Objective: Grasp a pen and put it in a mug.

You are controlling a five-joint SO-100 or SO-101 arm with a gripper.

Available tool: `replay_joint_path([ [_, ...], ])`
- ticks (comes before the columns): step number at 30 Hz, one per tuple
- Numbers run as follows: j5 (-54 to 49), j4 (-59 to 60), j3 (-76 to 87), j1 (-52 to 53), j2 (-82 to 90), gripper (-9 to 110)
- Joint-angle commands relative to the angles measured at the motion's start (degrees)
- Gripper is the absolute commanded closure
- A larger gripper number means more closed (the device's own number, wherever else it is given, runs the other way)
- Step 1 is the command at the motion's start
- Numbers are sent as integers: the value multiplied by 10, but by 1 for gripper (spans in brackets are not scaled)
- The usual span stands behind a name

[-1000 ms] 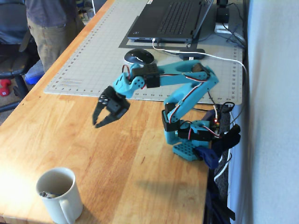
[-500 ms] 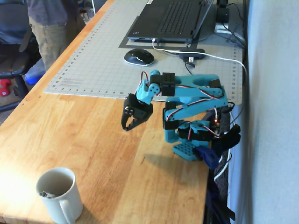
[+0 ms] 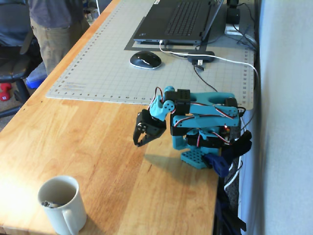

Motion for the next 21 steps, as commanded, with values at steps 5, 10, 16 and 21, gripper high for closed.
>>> replay_joint_path([
  [5, 1, 40, -6, 4, 49, 100],
  [10, 3, 69, -6, 4, 52, 100],
  [16, 3, 69, -6, 1, 52, 100],
  [21, 3, 69, -6, 0, 52, 100],
])
